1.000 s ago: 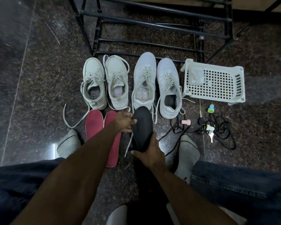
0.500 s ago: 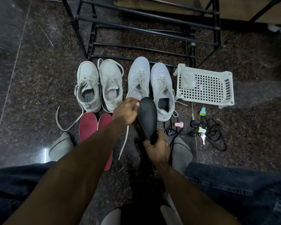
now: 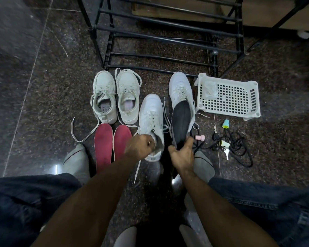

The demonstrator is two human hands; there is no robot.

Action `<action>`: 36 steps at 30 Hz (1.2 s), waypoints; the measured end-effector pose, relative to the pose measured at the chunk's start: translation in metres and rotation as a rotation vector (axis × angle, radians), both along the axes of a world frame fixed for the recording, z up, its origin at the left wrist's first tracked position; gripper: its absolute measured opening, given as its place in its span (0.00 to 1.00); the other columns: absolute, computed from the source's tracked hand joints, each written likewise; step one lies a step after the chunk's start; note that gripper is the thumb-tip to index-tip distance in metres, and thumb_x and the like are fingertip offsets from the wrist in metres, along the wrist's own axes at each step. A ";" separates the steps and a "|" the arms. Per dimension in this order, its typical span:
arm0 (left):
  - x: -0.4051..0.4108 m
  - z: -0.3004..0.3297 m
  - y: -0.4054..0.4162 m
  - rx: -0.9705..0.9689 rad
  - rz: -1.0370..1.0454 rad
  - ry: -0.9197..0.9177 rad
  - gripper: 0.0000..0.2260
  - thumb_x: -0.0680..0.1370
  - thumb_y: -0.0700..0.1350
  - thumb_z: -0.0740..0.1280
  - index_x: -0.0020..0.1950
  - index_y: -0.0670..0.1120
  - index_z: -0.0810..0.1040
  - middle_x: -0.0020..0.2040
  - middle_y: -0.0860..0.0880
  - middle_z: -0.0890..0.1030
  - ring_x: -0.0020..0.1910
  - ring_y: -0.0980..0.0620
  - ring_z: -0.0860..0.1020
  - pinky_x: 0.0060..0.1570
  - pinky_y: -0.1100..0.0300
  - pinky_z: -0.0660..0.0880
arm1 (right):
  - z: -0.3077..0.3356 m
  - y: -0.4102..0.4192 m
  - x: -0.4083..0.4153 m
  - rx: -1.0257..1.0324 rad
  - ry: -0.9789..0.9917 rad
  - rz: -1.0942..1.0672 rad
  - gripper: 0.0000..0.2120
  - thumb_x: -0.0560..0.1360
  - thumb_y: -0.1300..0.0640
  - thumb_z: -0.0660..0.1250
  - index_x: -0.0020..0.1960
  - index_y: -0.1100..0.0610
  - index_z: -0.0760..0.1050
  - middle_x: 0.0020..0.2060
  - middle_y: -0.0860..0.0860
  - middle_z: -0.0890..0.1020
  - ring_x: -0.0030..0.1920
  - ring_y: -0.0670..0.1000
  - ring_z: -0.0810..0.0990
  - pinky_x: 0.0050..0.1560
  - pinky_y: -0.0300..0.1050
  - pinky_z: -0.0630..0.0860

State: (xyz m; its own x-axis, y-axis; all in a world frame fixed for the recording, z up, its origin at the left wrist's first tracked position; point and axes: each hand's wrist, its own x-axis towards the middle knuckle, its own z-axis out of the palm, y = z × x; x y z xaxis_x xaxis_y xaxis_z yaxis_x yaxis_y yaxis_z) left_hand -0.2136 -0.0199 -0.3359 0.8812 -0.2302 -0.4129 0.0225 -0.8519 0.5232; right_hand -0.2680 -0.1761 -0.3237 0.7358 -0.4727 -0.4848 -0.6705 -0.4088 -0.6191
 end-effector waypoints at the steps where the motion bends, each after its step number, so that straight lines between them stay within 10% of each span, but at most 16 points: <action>1: -0.006 -0.001 0.001 0.044 0.058 -0.054 0.07 0.77 0.48 0.64 0.48 0.51 0.82 0.45 0.47 0.84 0.45 0.42 0.82 0.38 0.59 0.70 | 0.000 0.001 0.003 -0.004 0.010 0.007 0.24 0.68 0.54 0.68 0.56 0.50 0.57 0.49 0.55 0.78 0.48 0.61 0.79 0.49 0.50 0.76; 5: -0.013 -0.007 0.007 0.052 0.327 -0.109 0.09 0.77 0.54 0.67 0.51 0.50 0.76 0.46 0.46 0.82 0.45 0.40 0.80 0.40 0.54 0.73 | -0.003 0.009 0.013 -0.009 0.049 0.086 0.28 0.65 0.51 0.70 0.55 0.47 0.54 0.52 0.53 0.78 0.50 0.60 0.79 0.51 0.53 0.77; 13: 0.012 -0.026 0.009 0.160 0.223 -0.038 0.16 0.74 0.62 0.66 0.43 0.49 0.74 0.42 0.44 0.82 0.44 0.40 0.80 0.40 0.54 0.73 | -0.015 0.030 0.042 -0.131 0.016 0.160 0.31 0.67 0.46 0.73 0.60 0.52 0.59 0.55 0.53 0.75 0.53 0.59 0.78 0.48 0.49 0.75; 21: 0.016 -0.024 0.024 0.169 0.170 0.008 0.07 0.73 0.51 0.66 0.42 0.47 0.72 0.41 0.48 0.76 0.40 0.43 0.75 0.39 0.54 0.71 | -0.011 -0.018 0.059 -0.261 0.071 0.203 0.30 0.69 0.48 0.71 0.64 0.52 0.60 0.56 0.57 0.79 0.53 0.62 0.79 0.51 0.51 0.74; 24: 0.008 -0.028 0.027 0.135 0.006 -0.300 0.08 0.72 0.46 0.69 0.45 0.45 0.73 0.47 0.48 0.73 0.42 0.43 0.74 0.38 0.52 0.71 | -0.009 -0.019 0.061 -0.298 0.061 0.286 0.30 0.70 0.48 0.71 0.63 0.54 0.59 0.55 0.58 0.80 0.53 0.62 0.79 0.50 0.51 0.73; 30: 0.023 -0.033 0.014 0.324 -0.616 -0.585 0.04 0.68 0.42 0.71 0.42 0.49 0.83 0.73 0.42 0.69 0.72 0.41 0.66 0.69 0.40 0.62 | -0.009 -0.006 0.056 -0.129 0.017 0.185 0.32 0.67 0.48 0.72 0.65 0.52 0.60 0.50 0.55 0.79 0.50 0.60 0.79 0.49 0.52 0.77; 36: 0.033 -0.051 -0.013 0.571 -0.486 -0.436 0.16 0.72 0.45 0.71 0.58 0.45 0.78 0.72 0.43 0.69 0.60 0.43 0.76 0.71 0.40 0.59 | -0.017 -0.002 0.053 -0.070 0.017 0.111 0.29 0.66 0.49 0.73 0.61 0.52 0.63 0.49 0.54 0.80 0.49 0.59 0.79 0.49 0.48 0.77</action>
State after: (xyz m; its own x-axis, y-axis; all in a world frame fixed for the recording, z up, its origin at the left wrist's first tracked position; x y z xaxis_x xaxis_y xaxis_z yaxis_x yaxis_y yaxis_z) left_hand -0.1804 -0.0330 -0.3872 0.8456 -0.4825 -0.2285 -0.5150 -0.8501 -0.1105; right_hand -0.2146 -0.1780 -0.3407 0.7772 -0.4223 -0.4664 -0.6292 -0.5229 -0.5751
